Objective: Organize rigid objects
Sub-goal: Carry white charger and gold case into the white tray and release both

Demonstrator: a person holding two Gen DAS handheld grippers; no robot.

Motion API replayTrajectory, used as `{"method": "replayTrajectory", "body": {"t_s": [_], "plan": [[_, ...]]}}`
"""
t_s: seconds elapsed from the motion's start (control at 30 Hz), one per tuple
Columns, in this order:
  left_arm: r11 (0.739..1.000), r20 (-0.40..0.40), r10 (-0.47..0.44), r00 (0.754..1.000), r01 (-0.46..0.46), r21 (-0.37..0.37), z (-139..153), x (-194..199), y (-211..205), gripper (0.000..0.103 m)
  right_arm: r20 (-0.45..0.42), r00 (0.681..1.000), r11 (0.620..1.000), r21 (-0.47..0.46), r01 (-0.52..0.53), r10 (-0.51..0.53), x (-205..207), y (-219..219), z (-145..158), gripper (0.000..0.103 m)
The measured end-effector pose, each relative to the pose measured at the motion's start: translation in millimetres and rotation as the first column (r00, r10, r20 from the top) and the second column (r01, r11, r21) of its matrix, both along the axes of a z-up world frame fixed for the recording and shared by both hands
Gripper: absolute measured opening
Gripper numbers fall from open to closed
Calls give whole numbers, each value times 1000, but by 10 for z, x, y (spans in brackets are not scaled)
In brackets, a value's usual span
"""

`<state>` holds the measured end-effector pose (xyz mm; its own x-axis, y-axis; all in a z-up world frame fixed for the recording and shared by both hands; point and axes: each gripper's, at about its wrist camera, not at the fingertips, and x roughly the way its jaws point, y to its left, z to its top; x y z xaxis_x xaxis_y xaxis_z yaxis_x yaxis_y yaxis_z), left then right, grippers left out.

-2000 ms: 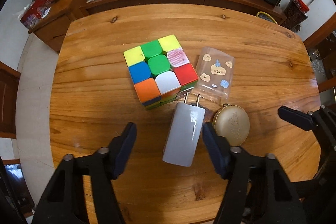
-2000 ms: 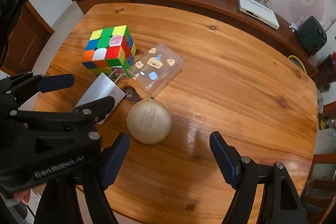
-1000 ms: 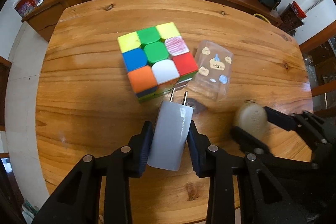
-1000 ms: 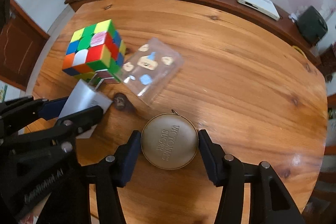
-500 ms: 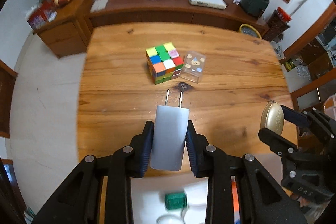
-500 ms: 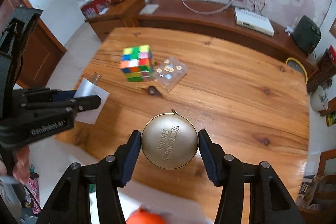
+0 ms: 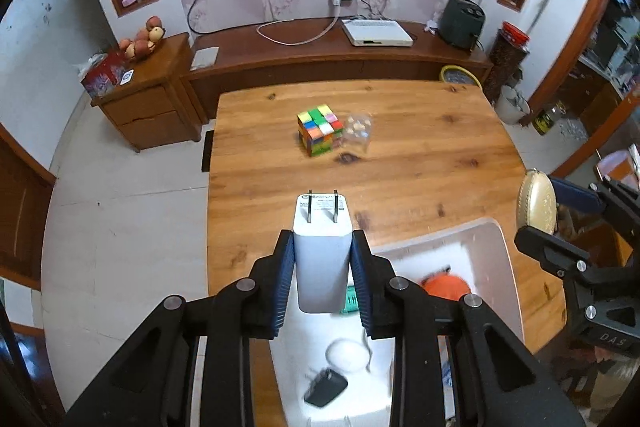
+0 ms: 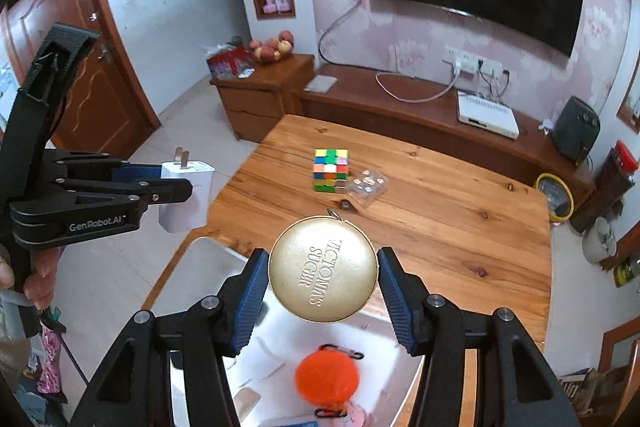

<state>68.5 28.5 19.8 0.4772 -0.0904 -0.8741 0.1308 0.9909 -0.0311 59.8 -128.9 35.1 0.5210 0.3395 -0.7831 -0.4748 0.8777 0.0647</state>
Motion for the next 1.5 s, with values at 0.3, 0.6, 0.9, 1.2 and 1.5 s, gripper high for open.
{"method": "replayTrajectory", "body": {"t_s": [0.3,0.6,0.9,1.2,1.5], "plan": [[997,-164,-65,984,59,-41,-845,-518,-145,30,-127,991,999,-1,-46,45,-491,79,-624,56],[996,-265,-18,964,-6,-93,-1549,-883,-113,30,-321,947,999,-46,-14,-1,-633,113,-1608,56],[997,-159,-49,986,40,-59,-1517,-1135,-294,44,-274,962,993,-112,-39,7,-861,245,-1812,57],[999,-52,-15,999,13,-38,-1301,-1150,-281,80,-161,987,998,-56,5,-14,-973,94,-1633,68],[999,-48,7,999,-9,-35,-1325,-1129,-284,81,-166,986,999,-41,18,-24,-965,31,-1639,69]]}}
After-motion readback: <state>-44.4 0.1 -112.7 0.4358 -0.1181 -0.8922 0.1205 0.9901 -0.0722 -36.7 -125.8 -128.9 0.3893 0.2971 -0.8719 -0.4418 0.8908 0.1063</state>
